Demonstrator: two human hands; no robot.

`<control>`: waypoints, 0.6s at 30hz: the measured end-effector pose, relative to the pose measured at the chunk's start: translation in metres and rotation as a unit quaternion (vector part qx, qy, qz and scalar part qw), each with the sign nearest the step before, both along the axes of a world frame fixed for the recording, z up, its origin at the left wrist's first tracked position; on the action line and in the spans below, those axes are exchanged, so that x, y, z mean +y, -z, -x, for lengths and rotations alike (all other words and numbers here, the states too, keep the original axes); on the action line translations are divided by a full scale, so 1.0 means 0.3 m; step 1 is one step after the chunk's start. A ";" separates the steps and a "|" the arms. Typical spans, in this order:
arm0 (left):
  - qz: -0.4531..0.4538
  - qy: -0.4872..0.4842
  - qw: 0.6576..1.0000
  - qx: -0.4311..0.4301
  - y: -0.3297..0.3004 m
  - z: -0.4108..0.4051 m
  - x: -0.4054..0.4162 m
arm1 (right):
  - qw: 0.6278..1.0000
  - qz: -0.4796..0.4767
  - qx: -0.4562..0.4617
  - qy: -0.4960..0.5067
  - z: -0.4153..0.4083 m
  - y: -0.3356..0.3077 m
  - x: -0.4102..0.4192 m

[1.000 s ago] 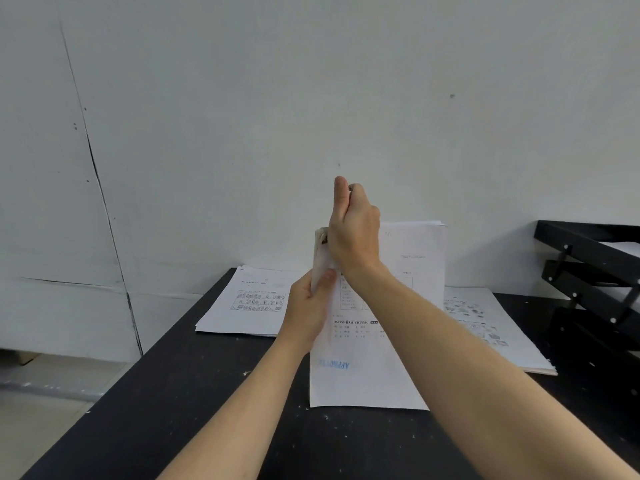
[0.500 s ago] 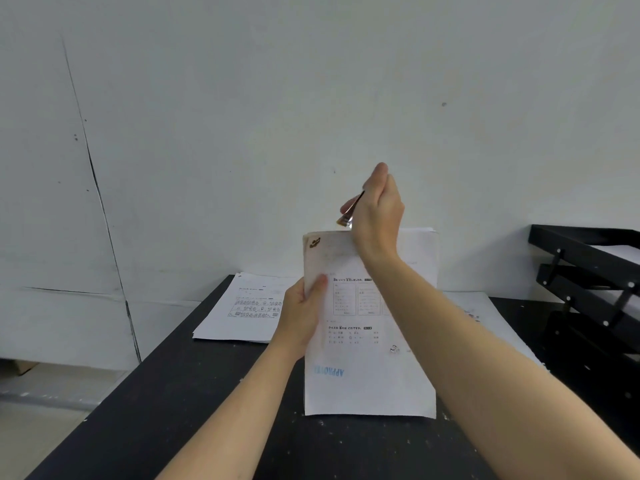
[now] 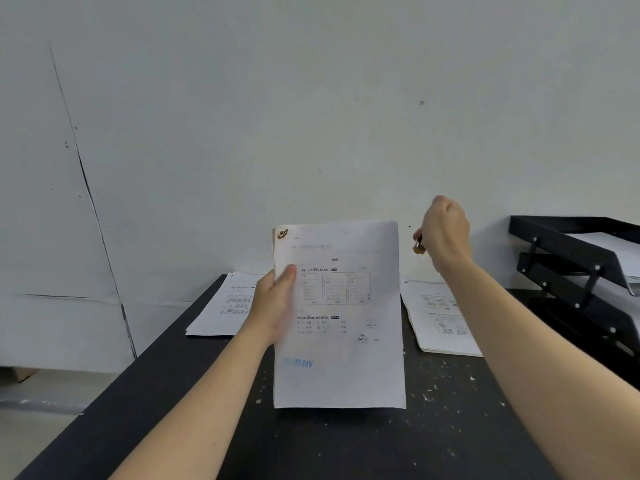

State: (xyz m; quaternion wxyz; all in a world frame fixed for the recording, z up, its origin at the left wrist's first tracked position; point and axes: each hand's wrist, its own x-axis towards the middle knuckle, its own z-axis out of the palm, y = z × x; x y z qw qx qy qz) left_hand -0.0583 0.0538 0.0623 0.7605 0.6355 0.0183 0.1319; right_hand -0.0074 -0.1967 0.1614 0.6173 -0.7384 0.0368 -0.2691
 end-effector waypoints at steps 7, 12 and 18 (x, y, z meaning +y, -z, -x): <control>0.012 0.015 1.000 0.003 0.014 0.018 -0.004 | 0.913 0.309 0.256 -0.075 -0.048 0.260 -0.090; -0.004 0.035 0.999 -0.014 0.015 0.003 0.005 | 0.829 0.432 0.332 -0.125 -0.074 0.480 -0.077; -0.008 0.060 0.998 -0.026 0.021 -0.014 0.018 | 0.780 0.508 0.352 -0.101 -0.093 0.587 -0.058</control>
